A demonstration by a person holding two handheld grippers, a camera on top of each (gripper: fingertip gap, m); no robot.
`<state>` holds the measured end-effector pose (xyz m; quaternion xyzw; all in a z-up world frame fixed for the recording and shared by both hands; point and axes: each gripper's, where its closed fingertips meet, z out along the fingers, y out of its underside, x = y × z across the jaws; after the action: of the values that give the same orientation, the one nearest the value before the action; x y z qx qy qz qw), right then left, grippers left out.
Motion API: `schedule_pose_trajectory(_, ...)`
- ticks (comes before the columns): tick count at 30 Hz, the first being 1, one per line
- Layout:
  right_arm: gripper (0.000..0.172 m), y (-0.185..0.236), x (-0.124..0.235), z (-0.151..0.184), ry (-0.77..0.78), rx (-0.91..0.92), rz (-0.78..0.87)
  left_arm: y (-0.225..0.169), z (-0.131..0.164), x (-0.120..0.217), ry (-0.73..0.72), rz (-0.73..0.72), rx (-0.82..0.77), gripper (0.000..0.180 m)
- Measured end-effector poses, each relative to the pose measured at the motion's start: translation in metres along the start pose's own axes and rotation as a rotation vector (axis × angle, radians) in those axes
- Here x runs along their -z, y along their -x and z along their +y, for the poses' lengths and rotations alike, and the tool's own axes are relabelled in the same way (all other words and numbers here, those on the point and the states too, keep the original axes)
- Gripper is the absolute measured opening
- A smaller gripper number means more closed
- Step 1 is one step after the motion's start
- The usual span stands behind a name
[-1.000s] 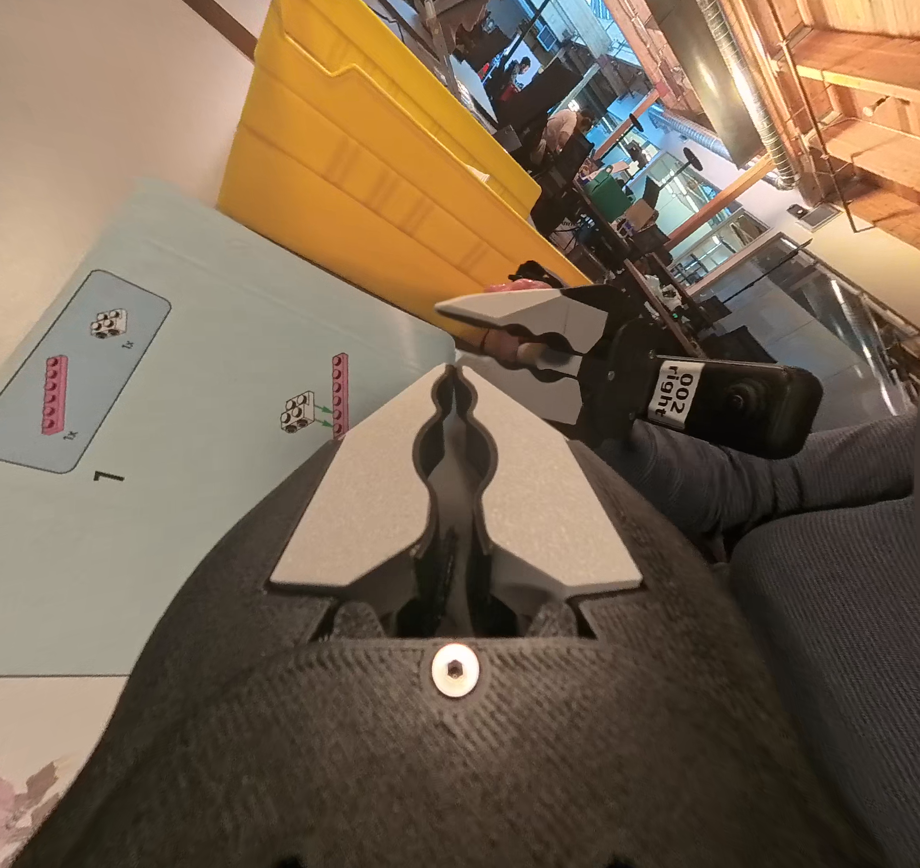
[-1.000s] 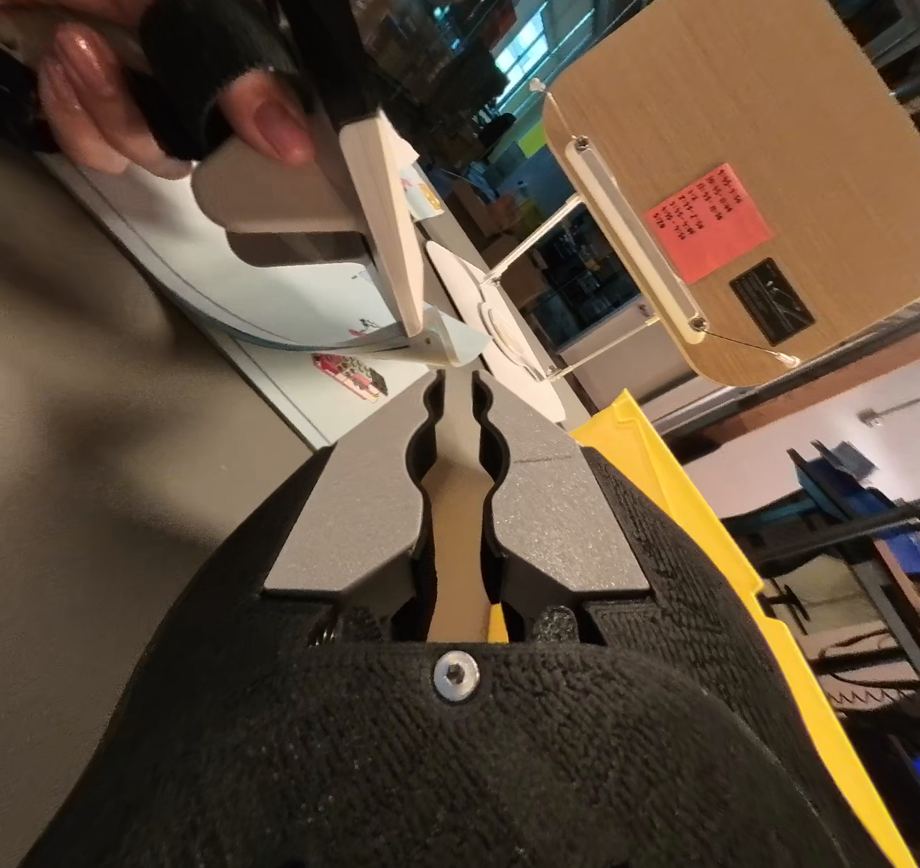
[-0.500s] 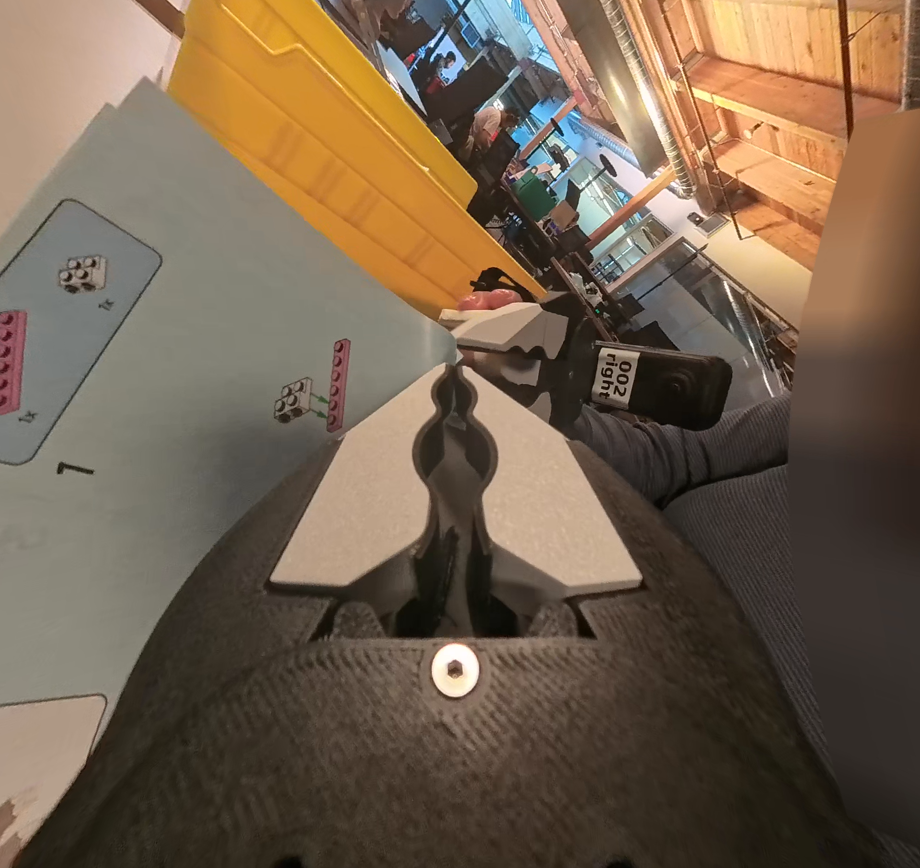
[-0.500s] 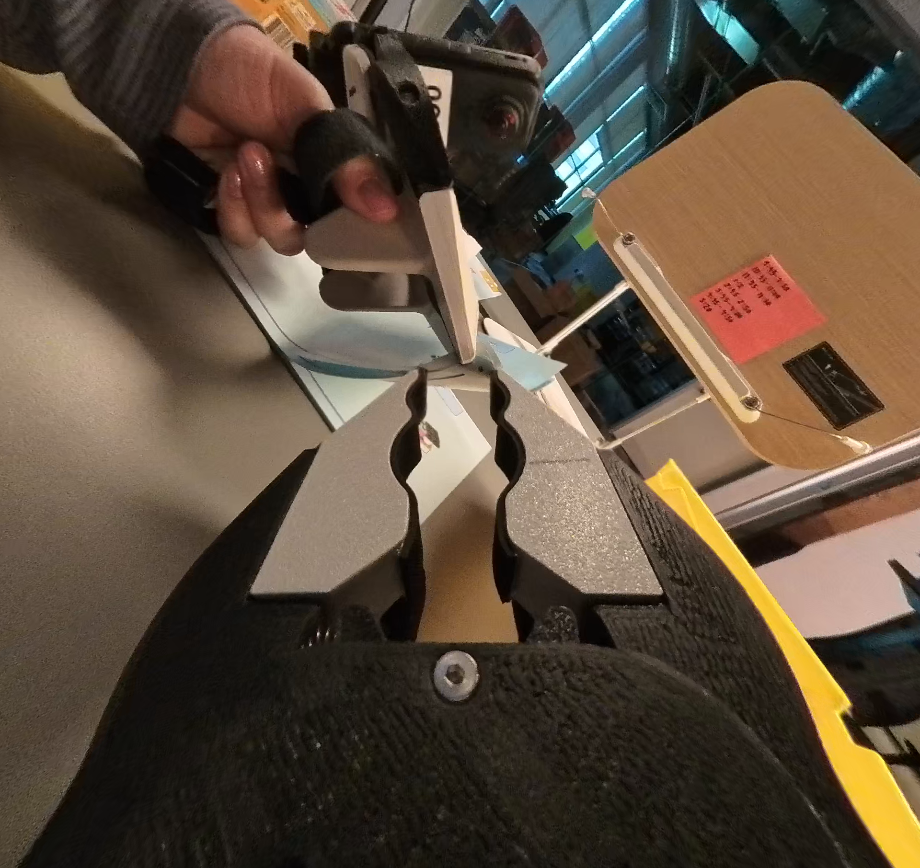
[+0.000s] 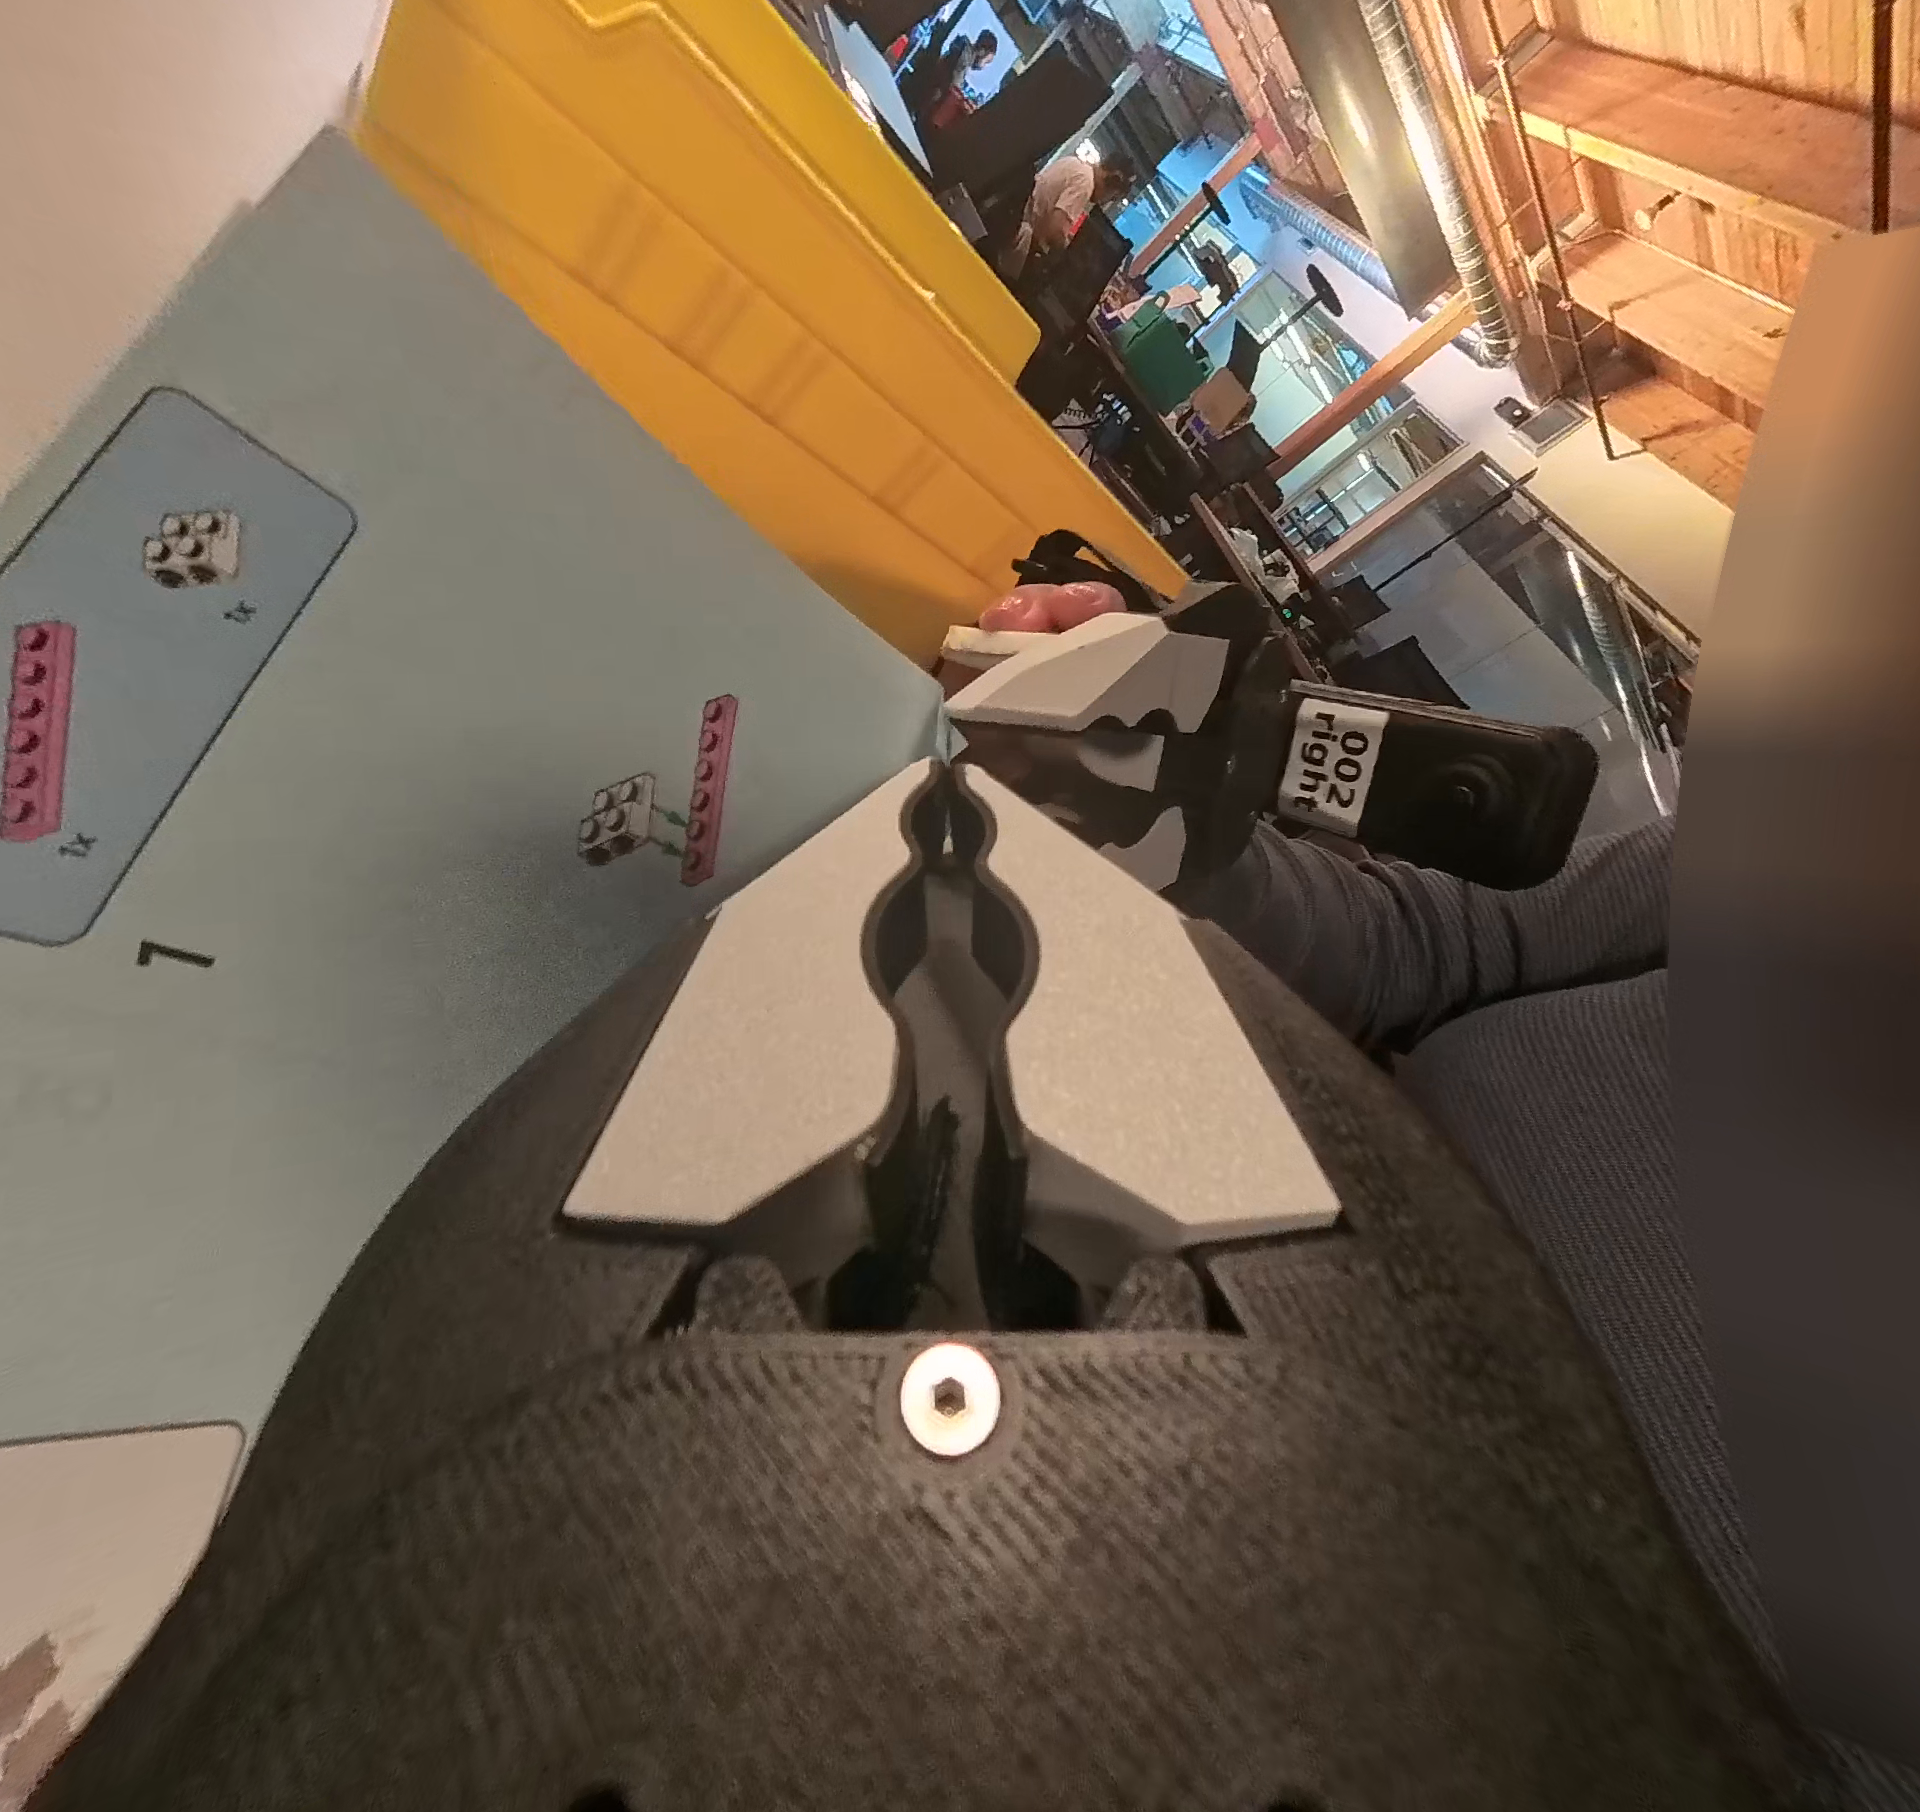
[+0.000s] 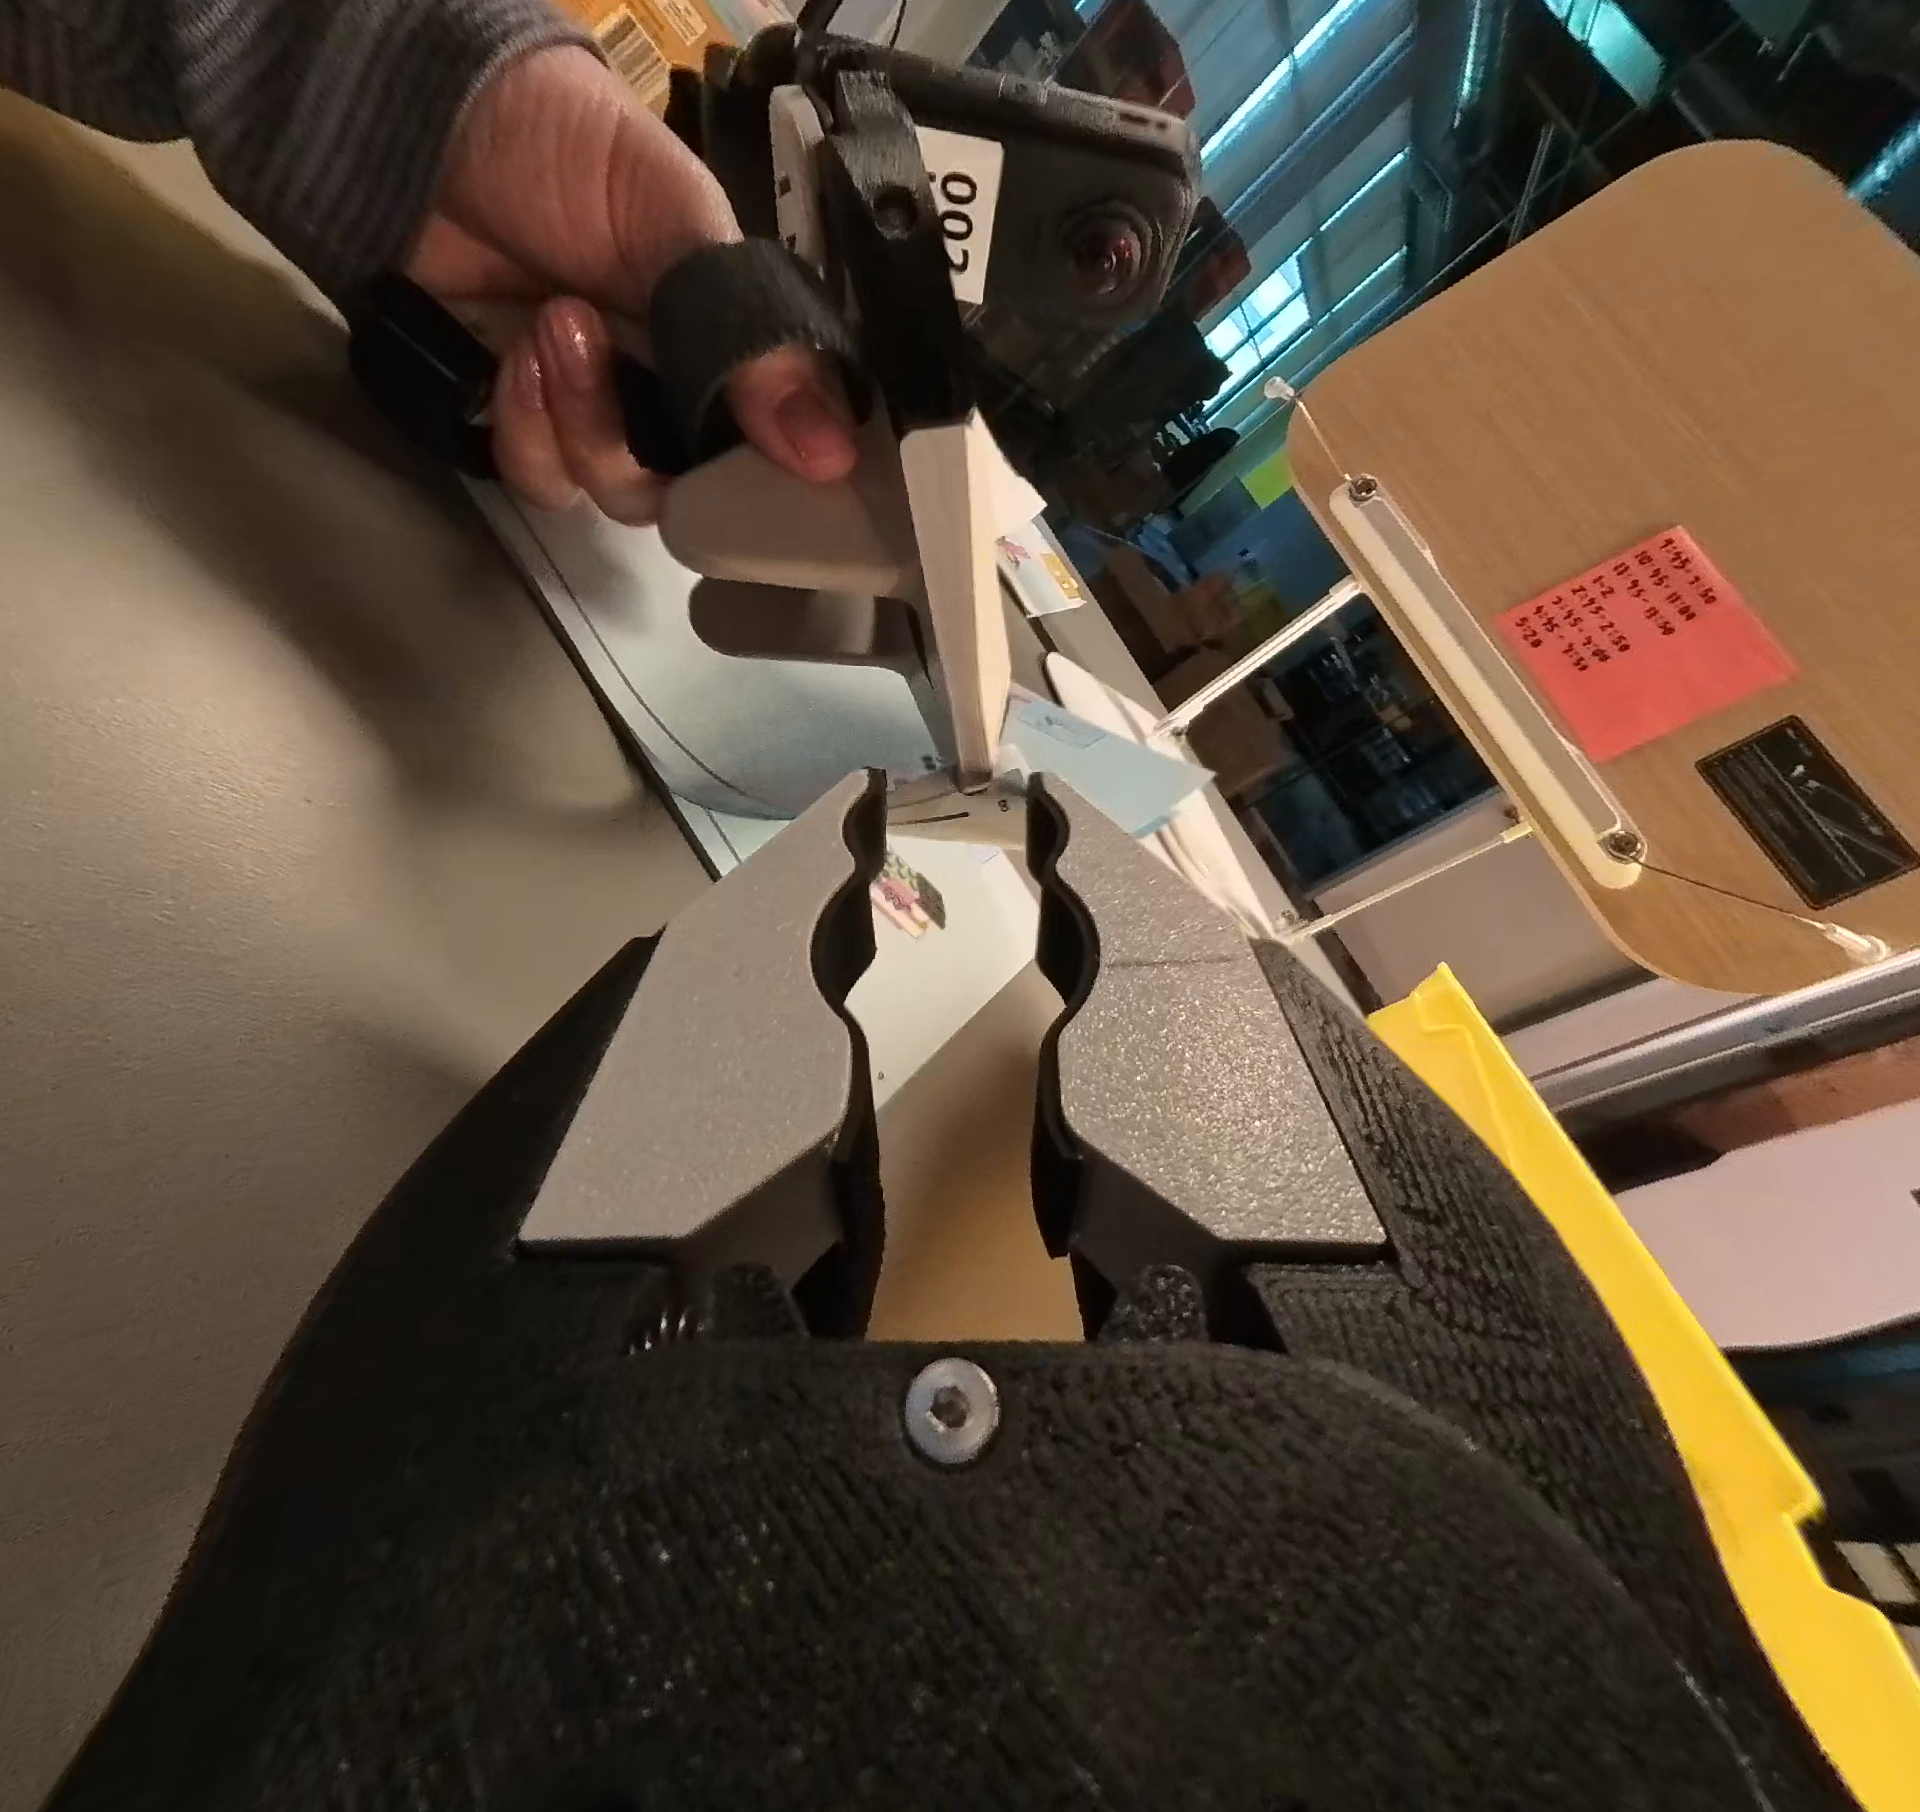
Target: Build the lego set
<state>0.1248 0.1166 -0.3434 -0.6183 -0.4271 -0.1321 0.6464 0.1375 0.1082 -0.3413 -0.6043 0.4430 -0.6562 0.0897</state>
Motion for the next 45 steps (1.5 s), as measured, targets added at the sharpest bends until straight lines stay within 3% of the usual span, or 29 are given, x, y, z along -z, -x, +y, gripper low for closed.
schedule_pose_trajectory(13, 0.004, 0.003, -0.001, 0.011, 0.065, 0.011, -0.016, 0.006, -0.003, 0.003, -0.02, -0.022, 0.034, 0.0)
schedule_pose_trajectory(22, 0.004, -0.002, -0.003, 0.014, 0.092, 0.003, 0.017, 0.003, -0.005, 0.008, -0.011, -0.059, 0.001, 0.0)
schedule_pose_trajectory(29, 0.01, -0.008, 0.004, -0.005, -0.023, -0.069, 0.031, -0.011, -0.01, 0.026, -0.034, -0.097, -0.056, 0.0)
schedule_pose_trajectory(33, 0.01, -0.007, 0.004, -0.013, -0.075, -0.144, 0.006, -0.025, -0.015, 0.054, -0.109, -0.146, -0.066, 0.0)
schedule_pose_trajectory(37, 0.0, -0.006, -0.022, 0.005, 0.115, -0.124, 0.069, -0.039, -0.005, 0.097, -0.177, -0.281, -0.047, 0.0)
schedule_pose_trajectory(42, 0.0, 0.049, -0.058, -0.037, 0.119, -0.115, -0.211, -0.06, 0.023, 0.165, -0.325, -0.558, -0.026, 0.0)
schedule_pose_trajectory(45, 0.0, 0.073, -0.077, -0.047, 0.172, -0.294, -0.381, -0.071, 0.046, 0.198, -0.442, -0.731, -0.032, 0.0)
